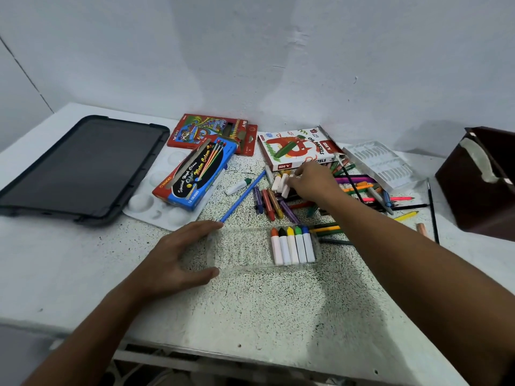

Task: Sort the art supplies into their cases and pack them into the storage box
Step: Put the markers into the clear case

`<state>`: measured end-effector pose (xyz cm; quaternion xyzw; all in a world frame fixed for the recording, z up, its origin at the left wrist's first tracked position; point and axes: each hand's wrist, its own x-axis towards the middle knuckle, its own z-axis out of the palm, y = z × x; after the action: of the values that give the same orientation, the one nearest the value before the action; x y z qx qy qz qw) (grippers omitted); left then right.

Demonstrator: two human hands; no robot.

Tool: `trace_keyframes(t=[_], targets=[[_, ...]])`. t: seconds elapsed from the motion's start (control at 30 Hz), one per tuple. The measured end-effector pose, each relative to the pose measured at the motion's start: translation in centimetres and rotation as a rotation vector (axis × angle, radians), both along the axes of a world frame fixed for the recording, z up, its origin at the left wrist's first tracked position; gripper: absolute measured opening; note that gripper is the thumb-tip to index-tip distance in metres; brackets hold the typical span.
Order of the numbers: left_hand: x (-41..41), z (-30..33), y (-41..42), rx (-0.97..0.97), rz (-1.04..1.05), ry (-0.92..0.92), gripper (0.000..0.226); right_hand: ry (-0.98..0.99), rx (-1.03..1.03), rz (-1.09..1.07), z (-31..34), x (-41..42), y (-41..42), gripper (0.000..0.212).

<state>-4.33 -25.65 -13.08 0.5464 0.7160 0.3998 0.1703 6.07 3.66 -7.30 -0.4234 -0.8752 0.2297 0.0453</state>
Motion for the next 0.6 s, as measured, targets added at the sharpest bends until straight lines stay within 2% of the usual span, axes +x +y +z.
trace_keyframes(t=[0.23, 0.37, 0.47, 0.6], targets=[[0.1, -0.1, -0.1, -0.003, -0.007, -0.013, 0.077, 0.111, -0.14, -0.054, 0.2, -0.4, 0.1, 0.02], [0.0, -0.2, 0.0, -0.007, -0.021, -0.002, 0.08, 0.311, -0.282, -0.06, 1.5, 0.9, -0.4, 0.019], [-0.1, -0.3, 0.1, -0.009, -0.019, 0.001, 0.079, 0.392, -0.351, 0.091, 3.3, 2.6, -2.1, 0.02], [-0.2, -0.4, 0.1, -0.009, -0.019, 0.0, 0.079, 0.253, -0.353, 0.311, 3.9, 4.7, -6.2, 0.021]])
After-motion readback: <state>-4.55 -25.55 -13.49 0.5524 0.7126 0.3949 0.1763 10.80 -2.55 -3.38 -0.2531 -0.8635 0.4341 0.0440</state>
